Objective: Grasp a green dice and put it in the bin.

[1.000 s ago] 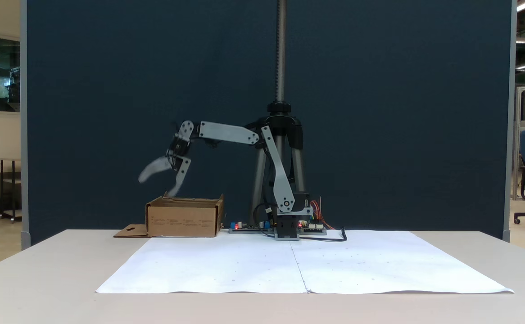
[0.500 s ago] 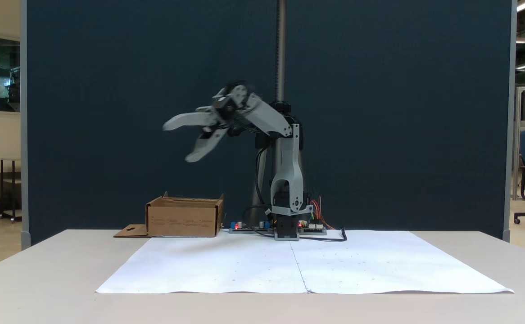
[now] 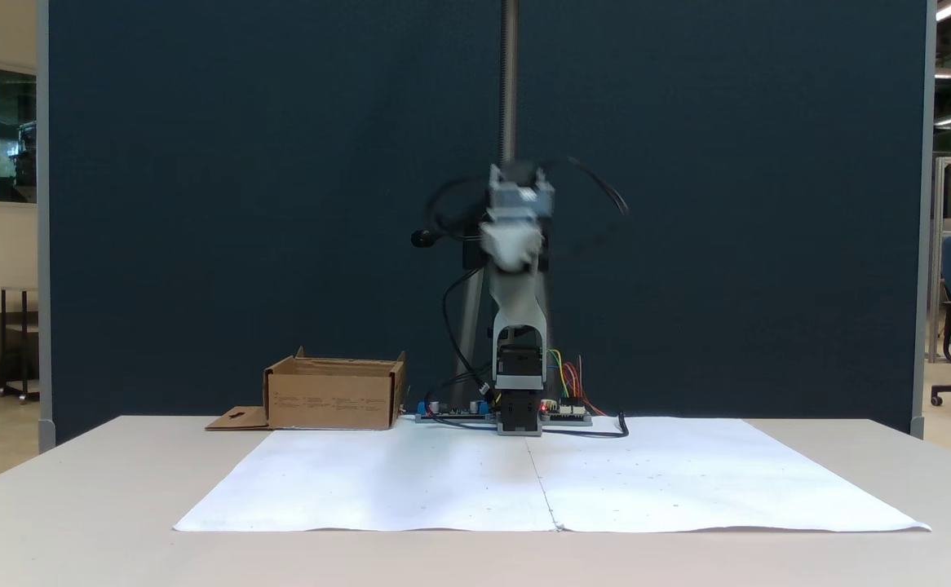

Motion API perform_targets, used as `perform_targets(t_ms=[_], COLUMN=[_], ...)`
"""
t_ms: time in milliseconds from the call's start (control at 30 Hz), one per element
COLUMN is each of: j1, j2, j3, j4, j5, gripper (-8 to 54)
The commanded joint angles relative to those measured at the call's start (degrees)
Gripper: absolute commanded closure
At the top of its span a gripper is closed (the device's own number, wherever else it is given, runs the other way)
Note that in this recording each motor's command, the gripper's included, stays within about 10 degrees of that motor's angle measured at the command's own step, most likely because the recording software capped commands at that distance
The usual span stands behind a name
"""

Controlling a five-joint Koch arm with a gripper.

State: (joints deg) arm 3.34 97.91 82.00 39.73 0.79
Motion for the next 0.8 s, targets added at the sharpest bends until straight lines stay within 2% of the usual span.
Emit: perform_targets(t_ms=[0,400,767], j1=[-1.93,-2.11,1.85], j2=[6.5,19.6,22.76], j3=[5.45,52.56,78.4], j4=[-9.38,-35.93,-60.01], j5=[2.81,2.2,2.2], gripper=[2.0,1.1,0.2])
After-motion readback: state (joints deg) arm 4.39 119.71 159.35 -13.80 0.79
